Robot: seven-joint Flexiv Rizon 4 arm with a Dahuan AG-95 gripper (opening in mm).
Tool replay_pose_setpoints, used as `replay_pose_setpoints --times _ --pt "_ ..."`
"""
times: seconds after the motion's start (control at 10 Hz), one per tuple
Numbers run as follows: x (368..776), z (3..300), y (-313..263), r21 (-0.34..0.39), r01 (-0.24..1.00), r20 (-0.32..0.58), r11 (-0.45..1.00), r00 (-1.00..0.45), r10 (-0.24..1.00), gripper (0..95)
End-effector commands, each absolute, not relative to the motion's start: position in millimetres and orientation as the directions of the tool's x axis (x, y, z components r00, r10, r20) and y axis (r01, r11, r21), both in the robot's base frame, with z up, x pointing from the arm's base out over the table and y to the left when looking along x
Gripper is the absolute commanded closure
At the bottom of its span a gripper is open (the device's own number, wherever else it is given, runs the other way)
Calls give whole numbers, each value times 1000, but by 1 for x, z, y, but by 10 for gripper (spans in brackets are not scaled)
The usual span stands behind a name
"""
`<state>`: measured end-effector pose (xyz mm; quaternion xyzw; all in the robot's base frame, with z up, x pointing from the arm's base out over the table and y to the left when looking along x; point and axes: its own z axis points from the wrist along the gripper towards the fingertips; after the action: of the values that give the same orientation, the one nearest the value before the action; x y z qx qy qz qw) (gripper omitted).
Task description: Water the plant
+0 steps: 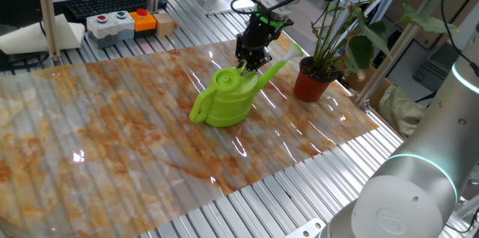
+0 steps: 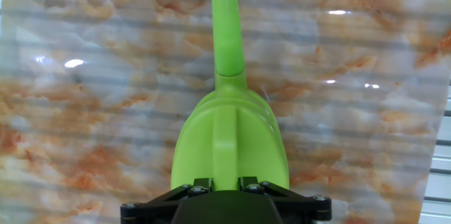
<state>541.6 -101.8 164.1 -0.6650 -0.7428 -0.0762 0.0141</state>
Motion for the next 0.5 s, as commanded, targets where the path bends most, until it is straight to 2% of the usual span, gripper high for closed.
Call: replay_pose_setpoints --times 0.1,0.5 --pt "542 165 -101 82 992 158 99 -111 981 950" --pt "541 165 -103 64 996 162 64 -74 984 950"
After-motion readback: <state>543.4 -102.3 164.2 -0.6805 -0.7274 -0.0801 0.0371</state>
